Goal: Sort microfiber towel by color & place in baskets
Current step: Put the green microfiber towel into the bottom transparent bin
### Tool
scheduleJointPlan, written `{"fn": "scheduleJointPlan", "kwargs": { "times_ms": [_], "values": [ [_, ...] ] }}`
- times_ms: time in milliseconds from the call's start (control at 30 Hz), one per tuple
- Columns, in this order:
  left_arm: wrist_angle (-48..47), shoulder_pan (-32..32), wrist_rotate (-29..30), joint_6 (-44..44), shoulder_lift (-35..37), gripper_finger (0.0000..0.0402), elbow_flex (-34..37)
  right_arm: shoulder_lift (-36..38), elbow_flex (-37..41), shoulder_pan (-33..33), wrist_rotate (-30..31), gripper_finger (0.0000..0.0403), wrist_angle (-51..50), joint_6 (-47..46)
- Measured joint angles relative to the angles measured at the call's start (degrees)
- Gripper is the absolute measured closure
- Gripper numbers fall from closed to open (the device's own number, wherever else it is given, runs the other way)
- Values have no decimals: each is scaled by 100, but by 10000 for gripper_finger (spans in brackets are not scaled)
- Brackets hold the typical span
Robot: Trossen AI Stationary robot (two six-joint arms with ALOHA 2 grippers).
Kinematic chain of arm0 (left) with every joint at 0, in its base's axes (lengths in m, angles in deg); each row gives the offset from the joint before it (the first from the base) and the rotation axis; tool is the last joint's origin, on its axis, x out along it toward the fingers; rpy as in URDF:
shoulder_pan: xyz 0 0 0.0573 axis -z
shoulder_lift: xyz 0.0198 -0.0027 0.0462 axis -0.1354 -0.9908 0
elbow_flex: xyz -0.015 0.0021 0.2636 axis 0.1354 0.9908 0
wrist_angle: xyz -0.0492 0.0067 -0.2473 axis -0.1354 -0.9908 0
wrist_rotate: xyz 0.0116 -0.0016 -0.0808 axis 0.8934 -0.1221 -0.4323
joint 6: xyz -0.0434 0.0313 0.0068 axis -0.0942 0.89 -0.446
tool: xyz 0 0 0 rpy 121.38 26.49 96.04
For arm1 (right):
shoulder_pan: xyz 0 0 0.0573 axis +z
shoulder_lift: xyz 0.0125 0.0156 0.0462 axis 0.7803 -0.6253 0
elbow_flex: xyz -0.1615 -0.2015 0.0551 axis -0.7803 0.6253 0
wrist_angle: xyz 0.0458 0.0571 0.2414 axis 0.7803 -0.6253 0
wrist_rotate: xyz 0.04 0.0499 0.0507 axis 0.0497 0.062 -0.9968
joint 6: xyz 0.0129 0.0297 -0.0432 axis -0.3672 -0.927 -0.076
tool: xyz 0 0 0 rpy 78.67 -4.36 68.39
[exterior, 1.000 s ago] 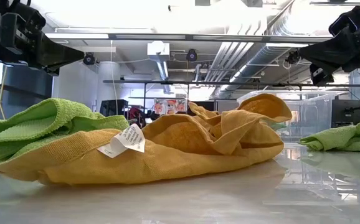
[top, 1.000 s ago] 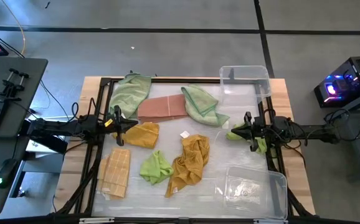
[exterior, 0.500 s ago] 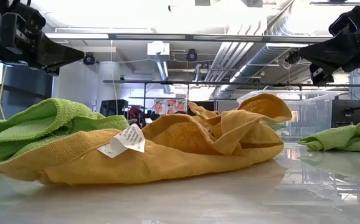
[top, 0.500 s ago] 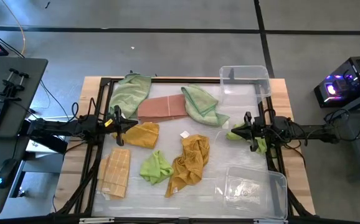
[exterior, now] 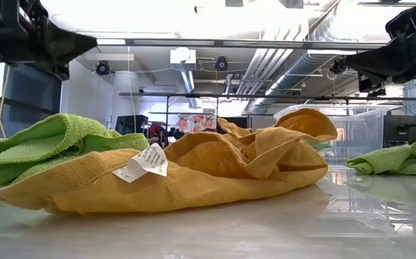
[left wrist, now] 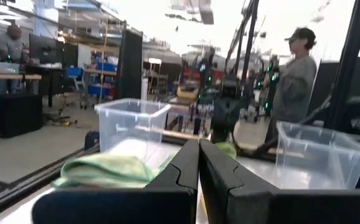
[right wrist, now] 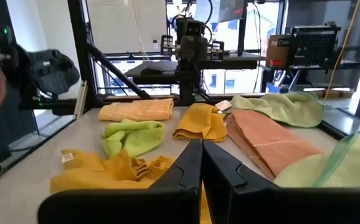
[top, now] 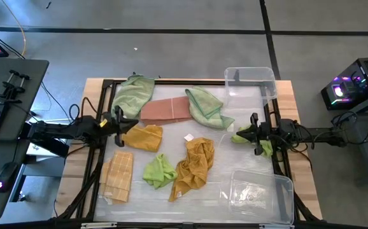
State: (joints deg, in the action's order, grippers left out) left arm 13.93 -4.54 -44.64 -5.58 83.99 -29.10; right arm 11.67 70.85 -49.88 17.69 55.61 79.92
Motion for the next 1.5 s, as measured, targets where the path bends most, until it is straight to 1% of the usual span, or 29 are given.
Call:
{"fn": "scheduleJointPlan", "kwargs": {
  "times_ms": [100, 333, 367, 467, 600, 667, 733, 800, 900, 1000, 1100, 1167, 1233, 1333, 1433, 1500],
  "values": [
    [27, 0, 0, 71, 0, 402, 0, 0, -1, 0, 0, 402, -7, 10],
    [21, 0, -3, -75, 0, 402, 0, 0, -2, -4, 83, 402, 22, -72],
    [10, 0, -3, -73, 0, 402, 0, 0, -2, -4, 81, 402, 45, -251],
    [-41, 0, -8, 17, -2, 401, 0, -2, -2, -10, 116, 402, 296, -1373],
    [-83, 0, -8, 113, -2, 401, 0, -4, -2, -68, 645, 402, 1145, -3092],
    [-131, 0, -8, 171, 0, 401, 0, -2, -2, -79, 1087, 402, 1563, -3514],
    [-171, 0, -8, 169, -2, 401, 0, -4, -32, -79, 1358, 402, 1920, -3727],
    [-158, 0, -8, 168, 0, 402, 0, -38, -254, -79, 1585, 402, 1805, -3746],
    [-160, 0, -8, 176, 0, 401, 0, -208, -864, -79, 1899, 402, 985, -3652],
    [-162, 0, 0, 310, 0, 402, 0, -530, -1804, -77, 2224, 402, -373, -3105],
    [-162, 0, 8, 418, 0, 402, 0, -1083, -2945, -79, 2724, 402, -2016, -3325],
    [-162, 0, 8, 426, 0, 401, 0, -1575, -3709, -79, 2861, 402, -3244, -3622],
    [-162, 0, 12, 428, 0, 401, 0, -2111, -4380, -79, 2869, 402, -4434, -3938],
    [-162, 0, 14, 441, -1, 402, 0, -2992, -5118, -79, 2773, 402, -5853, -4398],
    [-164, 0, 16, 443, -2, 401, 0, -3930, -5595, -79, 2432, 402, -6990, -4873],
    [-170, 0, 21, 439, 0, 402, 0, -4546, -5745, -79, 2169, 402, -7571, -5227]
  ]
}}
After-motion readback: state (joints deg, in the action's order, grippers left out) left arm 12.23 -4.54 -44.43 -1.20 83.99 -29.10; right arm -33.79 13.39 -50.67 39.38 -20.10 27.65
